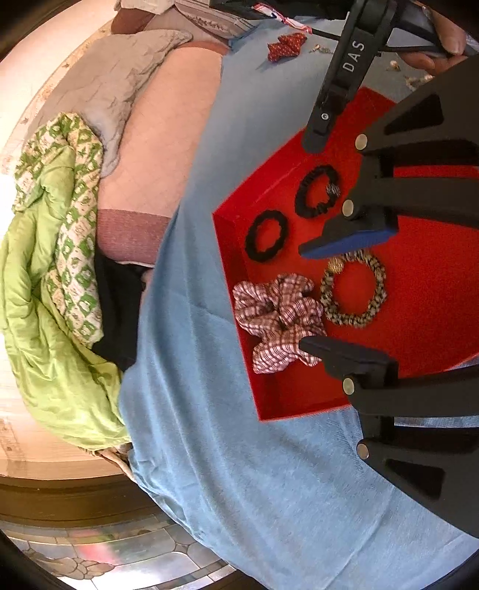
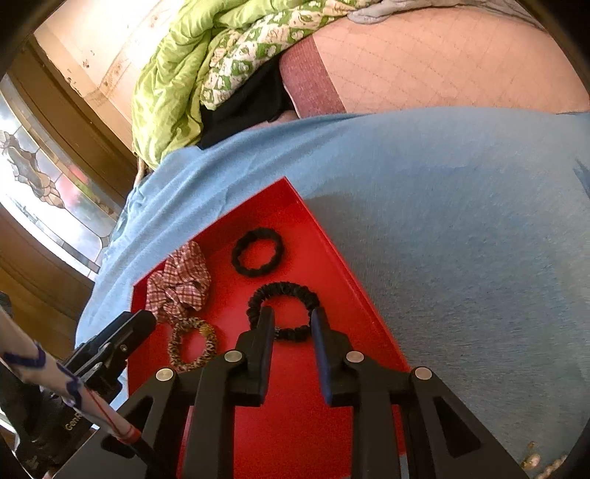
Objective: Organize jewelry
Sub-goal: 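Withdraw both tools from the tray back toward the pearl jewelry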
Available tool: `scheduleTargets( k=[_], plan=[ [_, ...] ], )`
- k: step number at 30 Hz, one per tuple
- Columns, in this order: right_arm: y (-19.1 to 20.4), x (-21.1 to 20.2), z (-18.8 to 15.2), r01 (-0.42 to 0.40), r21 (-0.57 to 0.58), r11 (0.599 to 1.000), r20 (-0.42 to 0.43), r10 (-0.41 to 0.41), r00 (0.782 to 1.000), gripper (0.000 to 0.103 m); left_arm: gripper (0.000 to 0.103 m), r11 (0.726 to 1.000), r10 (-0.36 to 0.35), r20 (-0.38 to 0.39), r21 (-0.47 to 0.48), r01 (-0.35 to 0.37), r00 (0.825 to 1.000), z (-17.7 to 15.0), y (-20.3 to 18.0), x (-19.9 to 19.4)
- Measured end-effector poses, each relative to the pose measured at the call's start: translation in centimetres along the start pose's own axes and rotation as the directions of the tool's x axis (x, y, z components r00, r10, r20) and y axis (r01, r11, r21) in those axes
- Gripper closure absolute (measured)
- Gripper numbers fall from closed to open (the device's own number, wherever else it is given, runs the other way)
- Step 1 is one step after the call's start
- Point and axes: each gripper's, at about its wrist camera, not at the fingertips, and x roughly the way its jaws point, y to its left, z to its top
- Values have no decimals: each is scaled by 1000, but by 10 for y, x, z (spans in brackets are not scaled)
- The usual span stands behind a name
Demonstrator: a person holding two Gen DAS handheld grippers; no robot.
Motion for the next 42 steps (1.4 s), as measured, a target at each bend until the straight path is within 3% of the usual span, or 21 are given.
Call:
scheduleTargets(
  k=[24, 42],
  plan=[
    [-17, -76, -17, 39, 40, 998, 58, -41, 997, 81, 61, 984, -53, 79, 172, 39, 995, -17, -77, -42],
    [-41, -141, -44, 41, 53, 998, 84, -46, 995, 81, 61, 975, -91, 84, 212, 71, 992, -21, -95, -69]
  ],
)
